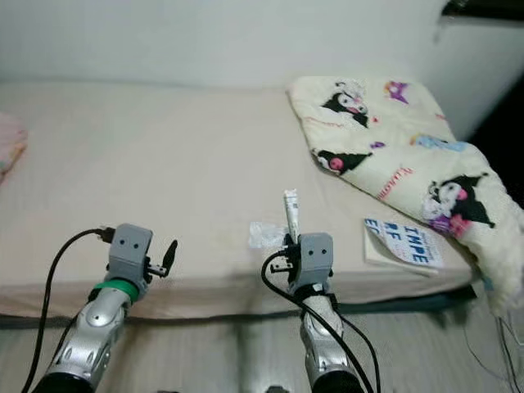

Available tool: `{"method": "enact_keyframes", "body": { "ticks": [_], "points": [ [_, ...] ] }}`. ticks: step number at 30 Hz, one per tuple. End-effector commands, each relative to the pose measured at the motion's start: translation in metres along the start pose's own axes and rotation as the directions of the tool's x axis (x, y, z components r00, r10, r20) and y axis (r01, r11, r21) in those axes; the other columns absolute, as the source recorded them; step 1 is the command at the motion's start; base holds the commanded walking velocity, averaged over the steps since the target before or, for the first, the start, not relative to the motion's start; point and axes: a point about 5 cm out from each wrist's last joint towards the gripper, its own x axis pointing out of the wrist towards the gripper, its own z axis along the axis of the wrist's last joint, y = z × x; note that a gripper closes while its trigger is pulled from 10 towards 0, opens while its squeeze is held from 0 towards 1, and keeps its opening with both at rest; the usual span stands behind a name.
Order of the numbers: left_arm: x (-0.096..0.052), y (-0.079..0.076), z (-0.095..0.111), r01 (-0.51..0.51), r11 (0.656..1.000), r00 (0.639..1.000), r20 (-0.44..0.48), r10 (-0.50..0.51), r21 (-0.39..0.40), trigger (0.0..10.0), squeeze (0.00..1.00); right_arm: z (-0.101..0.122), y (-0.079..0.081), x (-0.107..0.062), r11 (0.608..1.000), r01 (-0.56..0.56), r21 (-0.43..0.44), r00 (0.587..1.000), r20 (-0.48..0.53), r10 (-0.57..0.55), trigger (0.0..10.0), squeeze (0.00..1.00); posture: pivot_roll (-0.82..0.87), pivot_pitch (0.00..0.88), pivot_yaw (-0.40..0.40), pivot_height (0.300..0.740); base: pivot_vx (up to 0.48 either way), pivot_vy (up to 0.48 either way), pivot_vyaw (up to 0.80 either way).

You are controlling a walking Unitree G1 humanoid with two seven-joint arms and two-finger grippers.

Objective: Clean up the room

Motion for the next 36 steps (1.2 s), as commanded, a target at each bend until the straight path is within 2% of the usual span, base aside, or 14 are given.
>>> {"method": "enact_keyframes", "body": {
  "ticks": [1,16,19,36],
  "points": [
    [-0.0022,-0.0034,-0.0085,0.008,1.0,0.999,-0.042,-0.008,-0.008,10.0,0.0,-0.0063,-0.0013,-0.004,1.0,0.011,0.013,1.0,-0.027,-0.01,10.0,0.0,0.05,0.05,0.006,0.74,0.0,0.0,-0.8],
    [-0.0014,-0.0031,-0.0087,0.006,1.0,0.999,-0.044,-0.006,-0.004,10.0,0.0,-0.0059,-0.0014,-0.0031,1.0,0.012,0.016,1.0,-0.023,-0.012,10.0,0.0,0.05,0.049,0.006,0.74,0.0,0.0,-0.8],
    [-0.001,-0.0033,-0.0086,0.005,1.0,0.999,-0.044,-0.006,-0.005,10.0,0.0,-0.0059,-0.0012,-0.0019,1.0,-0.001,0.005,0.999,-0.032,0.002,10.0,0.0,0.05,0.048,0.005,0.736,0.0,0.0,0.0],
    [-0.0005,-0.0061,-0.0085,0.009,1.0,0.999,-0.041,-0.009,-0.008,10.0,0.0,-0.0058,-0.0012,-0.0028,1.0,-0.016,0.0,1.0,-0.026,0.016,10.0,0.0,0.05,0.044,0.0,0.736,0.0,0.0,-0.6]
  ]
}}
